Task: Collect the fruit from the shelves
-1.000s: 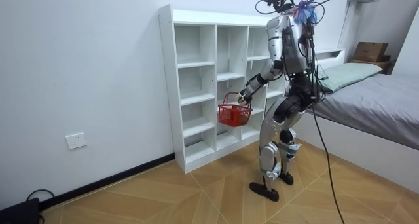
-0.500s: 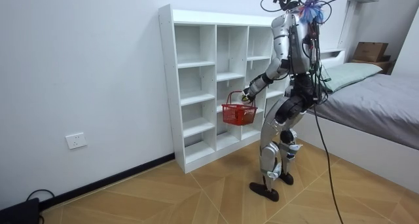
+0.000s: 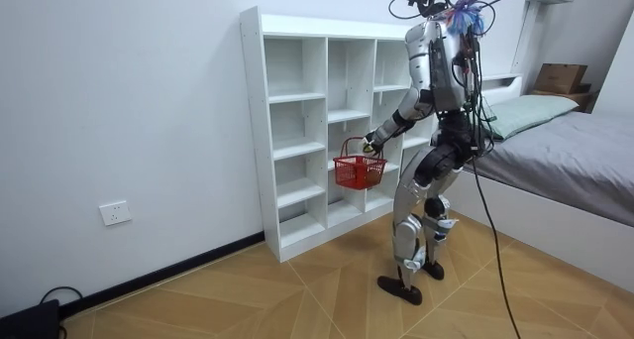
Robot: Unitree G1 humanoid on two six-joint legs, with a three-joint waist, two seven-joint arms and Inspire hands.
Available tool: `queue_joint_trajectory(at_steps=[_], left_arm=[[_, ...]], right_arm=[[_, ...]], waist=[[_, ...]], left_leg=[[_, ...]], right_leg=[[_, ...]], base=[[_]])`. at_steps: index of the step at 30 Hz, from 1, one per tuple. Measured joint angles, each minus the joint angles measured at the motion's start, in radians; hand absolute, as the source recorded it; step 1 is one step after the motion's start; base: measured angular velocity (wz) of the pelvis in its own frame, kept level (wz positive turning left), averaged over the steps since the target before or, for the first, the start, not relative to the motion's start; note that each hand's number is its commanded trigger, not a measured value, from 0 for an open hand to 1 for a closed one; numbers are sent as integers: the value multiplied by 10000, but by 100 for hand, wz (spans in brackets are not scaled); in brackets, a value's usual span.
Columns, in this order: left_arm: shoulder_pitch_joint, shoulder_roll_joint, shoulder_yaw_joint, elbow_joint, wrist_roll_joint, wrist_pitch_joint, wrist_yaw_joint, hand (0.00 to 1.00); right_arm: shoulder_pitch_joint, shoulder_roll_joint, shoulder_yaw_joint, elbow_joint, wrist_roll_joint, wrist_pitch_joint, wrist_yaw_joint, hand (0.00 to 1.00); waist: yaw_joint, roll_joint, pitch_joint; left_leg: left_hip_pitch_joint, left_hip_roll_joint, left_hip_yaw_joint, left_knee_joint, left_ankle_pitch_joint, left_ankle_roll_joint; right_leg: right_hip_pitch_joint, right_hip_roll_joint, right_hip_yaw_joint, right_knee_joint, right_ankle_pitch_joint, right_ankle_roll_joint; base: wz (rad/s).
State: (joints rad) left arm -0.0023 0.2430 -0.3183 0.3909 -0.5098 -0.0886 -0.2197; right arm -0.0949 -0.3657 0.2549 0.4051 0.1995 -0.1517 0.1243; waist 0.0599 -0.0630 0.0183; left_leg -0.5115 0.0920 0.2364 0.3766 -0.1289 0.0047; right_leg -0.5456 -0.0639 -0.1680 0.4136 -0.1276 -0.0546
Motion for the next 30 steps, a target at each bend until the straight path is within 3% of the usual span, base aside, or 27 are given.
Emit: queue_joint_trajectory(at_steps=[6, 14, 23, 30], left_arm=[[-16, 0, -67, -8, -109, -36, 19, 100], [153, -44, -697, -396, -468, -46, -182, 100], [73, -443, -717, -409, -480, -46, -419, 100], [49, -334, -901, -409, -881, -41, -497, 100]], right_arm=[[84, 180, 81, -575, -11, 2, 209, 100], [101, 504, 393, -1221, -19, 1, 642, 100], [76, 688, 377, -1183, -17, 7, 877, 100], [74, 746, 379, -1184, -2, 34, 873, 100]], waist=[[-65, 148, -5], [-215, 227, -10], [-251, 327, -7], [-304, 325, -8]], left_leg=[[-107, -4, 1, 13, -5, 9], [-224, -4, -5, 20, -8, 14], [-272, -12, 16, -5, -7, 14], [-271, -22, 25, -16, -7, 14]], right_leg=[[-148, -18, 26, 30, -22, 3], [-219, -25, -10, -11, -17, 1], [-293, -24, 5, -3, -17, 2], [-323, -23, 26, 5, -17, 2]], base=[[0], [0], [0], [0]])
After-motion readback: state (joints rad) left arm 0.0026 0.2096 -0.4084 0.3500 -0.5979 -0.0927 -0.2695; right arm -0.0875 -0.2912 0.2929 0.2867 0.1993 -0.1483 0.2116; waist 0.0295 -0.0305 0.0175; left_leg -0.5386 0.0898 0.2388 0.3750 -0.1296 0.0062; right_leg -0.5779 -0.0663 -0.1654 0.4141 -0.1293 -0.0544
